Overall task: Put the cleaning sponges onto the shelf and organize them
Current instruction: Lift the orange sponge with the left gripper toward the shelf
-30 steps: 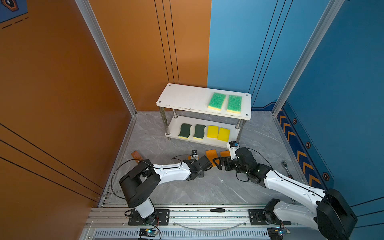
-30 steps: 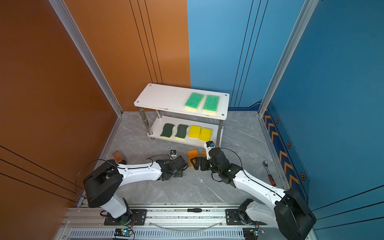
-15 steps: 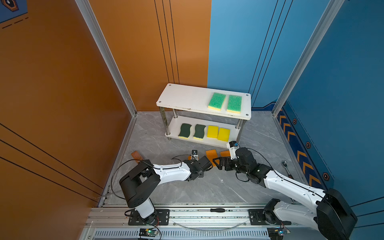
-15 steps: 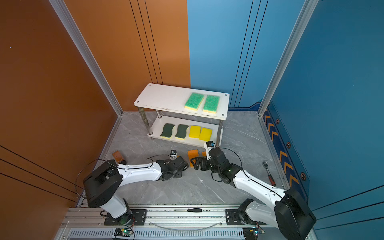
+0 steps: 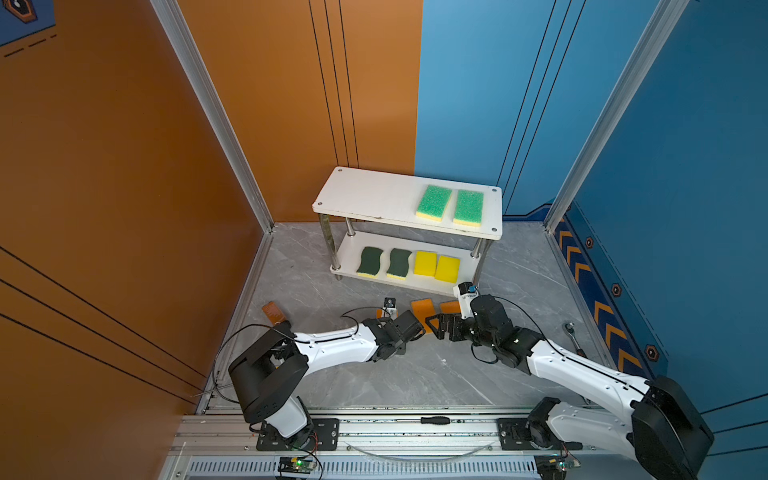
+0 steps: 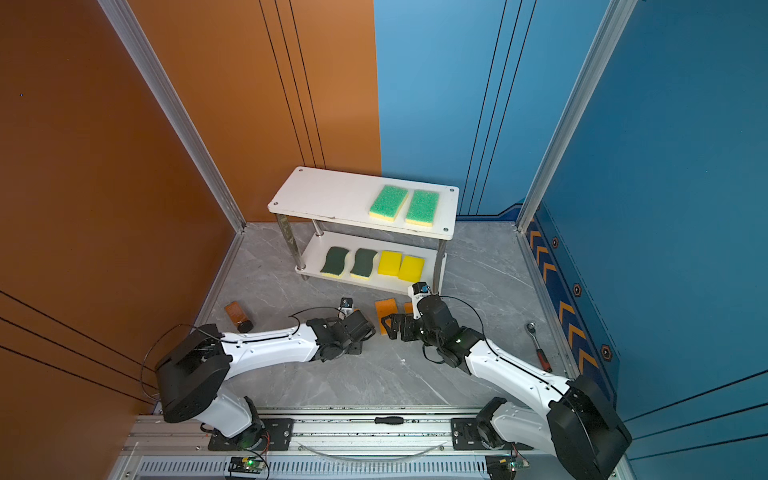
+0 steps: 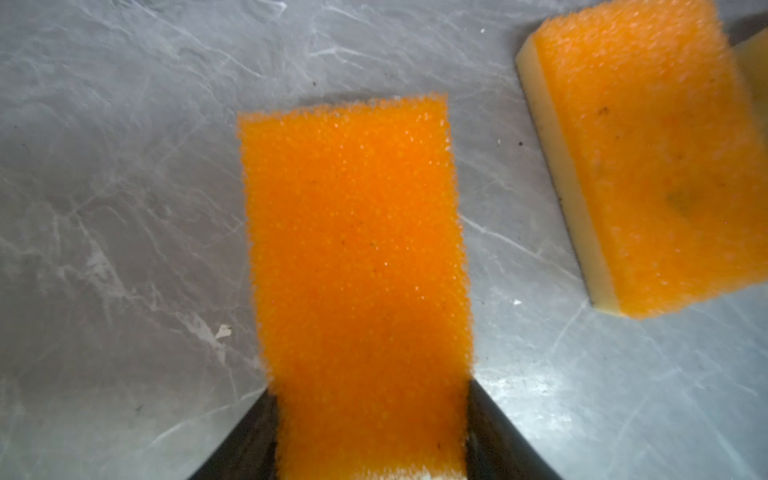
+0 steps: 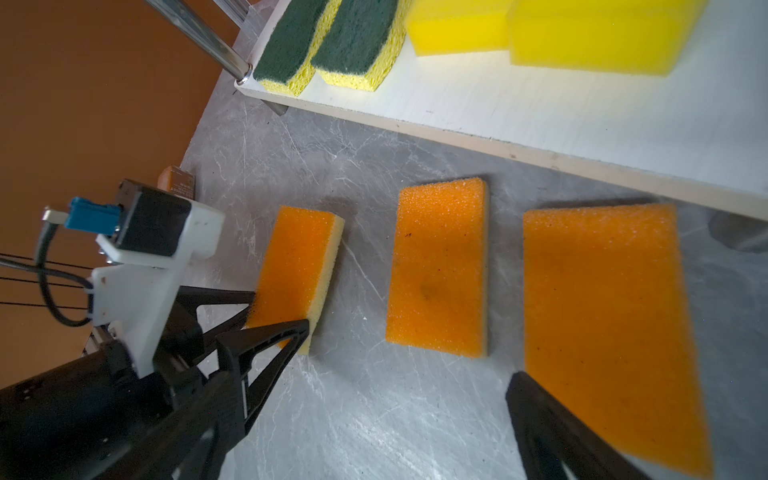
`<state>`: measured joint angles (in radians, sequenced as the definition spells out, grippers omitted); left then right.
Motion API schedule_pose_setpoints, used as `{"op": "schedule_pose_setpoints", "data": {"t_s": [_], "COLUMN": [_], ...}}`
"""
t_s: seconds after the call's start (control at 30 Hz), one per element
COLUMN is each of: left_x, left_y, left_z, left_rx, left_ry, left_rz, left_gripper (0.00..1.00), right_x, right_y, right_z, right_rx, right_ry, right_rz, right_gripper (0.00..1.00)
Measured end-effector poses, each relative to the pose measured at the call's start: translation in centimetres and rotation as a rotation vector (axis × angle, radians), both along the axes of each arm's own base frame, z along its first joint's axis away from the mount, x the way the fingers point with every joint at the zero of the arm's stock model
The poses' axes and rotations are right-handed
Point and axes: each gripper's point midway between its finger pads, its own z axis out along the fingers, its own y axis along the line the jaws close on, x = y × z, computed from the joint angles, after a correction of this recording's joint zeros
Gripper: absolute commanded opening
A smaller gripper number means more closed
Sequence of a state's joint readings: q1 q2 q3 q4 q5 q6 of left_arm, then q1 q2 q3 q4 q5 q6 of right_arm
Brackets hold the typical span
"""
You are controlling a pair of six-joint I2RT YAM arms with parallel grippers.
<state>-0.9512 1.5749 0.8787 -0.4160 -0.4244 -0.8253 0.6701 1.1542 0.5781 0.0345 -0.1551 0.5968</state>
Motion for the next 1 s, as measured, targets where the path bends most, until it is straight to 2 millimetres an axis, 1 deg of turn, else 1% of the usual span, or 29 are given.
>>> {"op": "schedule_pose_setpoints", "data": {"t_s": [0.2, 0.5, 0.73, 0.9, 1.0], "left_x": [0.1, 0.2, 0.3, 0.4, 0.3], "left_y": [0.0, 0.2, 0.1, 0.5, 0.7], "left_z": [1.2, 3.3, 5.5, 7.2, 7.7], "left_rx": [-0.016, -0.041, -0.083, -0.104, -0.101], "left_ry": [-0.022, -0.066, -0.116, -0.154, -0.161], "left_rz": [-0.011, -0.024, -0.031, -0.032, -0.036], "left_gripper": [0.61, 0.56, 0.56, 0.56, 0.56], "right_x": [0.1, 0.1, 0.1, 0.1, 0.1], "right_y": [-0.1, -0.1, -0.1, -0.1, -0.1], "right_z": [-0.1, -0.2, -0.3, -0.3, -0.3], "right_rx": [0.001, 0.0, -0.002, -0.002, -0.002], "right_ry": [0.005, 0.009, 0.011, 0.011, 0.011], "right_rz": [-0.006, -0.007, -0.007, -0.007, -0.007], "right_gripper": [1.0, 1.0, 1.0, 1.0, 1.0]}}
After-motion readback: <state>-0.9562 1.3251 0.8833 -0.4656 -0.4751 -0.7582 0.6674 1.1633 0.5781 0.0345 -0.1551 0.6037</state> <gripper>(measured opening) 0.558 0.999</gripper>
